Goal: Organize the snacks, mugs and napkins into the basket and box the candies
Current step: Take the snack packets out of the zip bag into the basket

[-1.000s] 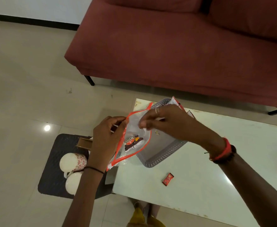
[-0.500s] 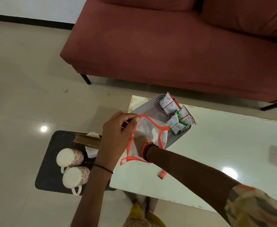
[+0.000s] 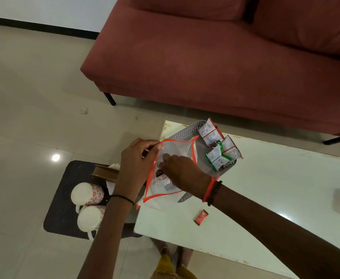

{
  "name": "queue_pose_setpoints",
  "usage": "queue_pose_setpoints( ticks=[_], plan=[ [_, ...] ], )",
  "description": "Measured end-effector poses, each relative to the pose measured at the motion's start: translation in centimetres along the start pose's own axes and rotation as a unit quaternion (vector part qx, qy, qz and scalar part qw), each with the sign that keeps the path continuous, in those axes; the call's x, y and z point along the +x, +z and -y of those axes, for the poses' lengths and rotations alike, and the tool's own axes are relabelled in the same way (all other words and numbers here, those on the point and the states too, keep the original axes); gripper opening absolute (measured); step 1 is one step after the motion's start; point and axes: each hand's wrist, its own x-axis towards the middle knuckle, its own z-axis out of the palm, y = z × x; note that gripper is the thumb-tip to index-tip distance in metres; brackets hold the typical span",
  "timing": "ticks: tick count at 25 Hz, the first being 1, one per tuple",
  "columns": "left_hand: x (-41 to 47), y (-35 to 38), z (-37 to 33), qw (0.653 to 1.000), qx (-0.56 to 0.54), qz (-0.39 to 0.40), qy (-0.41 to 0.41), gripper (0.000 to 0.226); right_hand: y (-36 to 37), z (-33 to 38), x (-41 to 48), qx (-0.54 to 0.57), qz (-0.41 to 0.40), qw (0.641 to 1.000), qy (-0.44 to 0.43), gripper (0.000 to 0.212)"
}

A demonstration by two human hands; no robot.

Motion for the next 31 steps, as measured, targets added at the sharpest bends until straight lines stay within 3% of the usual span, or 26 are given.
queue_pose_setpoints(
  ticks=[4,9,11,13,15,17,23,28,31],
  plan=[
    [0.8,-1.0,1.6,1.000,0.018,0.003,-0.008,0.022,-4.7,-0.4,-1.8,0.028,-0.096,0.995,-0.013,0.034],
    [1.4,-2.0,2.7,1.000,0.011,0.002,-0.026,0.019,-11.9,-3.2,-4.9,0.222,-0.142,0.964,0.024,0.039],
    [1.6,-2.3,3.1,0.999,0.004,-0.003,-0.032,0.017,-13.7,-5.2,-6.0,0.351,-0.156,0.921,0.058,0.039],
    [1.9,-2.5,3.4,0.999,-0.002,-0.007,-0.042,0.017,-14.0,-7.9,-6.1,0.457,-0.196,0.856,0.139,0.037],
    [2.3,-2.7,3.5,0.999,-0.005,-0.010,-0.053,0.018,-12.1,-11.6,-4.9,0.487,-0.252,0.803,0.233,0.035],
    [2.6,-2.9,3.6,0.998,-0.010,-0.006,-0.056,0.019,-8.8,-15.3,-3.2,0.475,-0.263,0.777,0.317,0.032],
    [3.9,-3.1,4.5,0.998,-0.033,-0.005,-0.061,0.008,4.4,-21.3,3.4,0.349,-0.126,0.809,0.456,0.027],
    [4.7,-3.2,5.4,0.997,-0.031,0.000,-0.066,0.006,9.6,-21.5,7.2,0.306,-0.086,0.834,0.451,0.040],
    [4.8,-3.3,5.8,0.997,-0.025,0.007,-0.066,0.005,11.1,-21.6,8.2,0.275,-0.082,0.841,0.459,0.035]
  ],
)
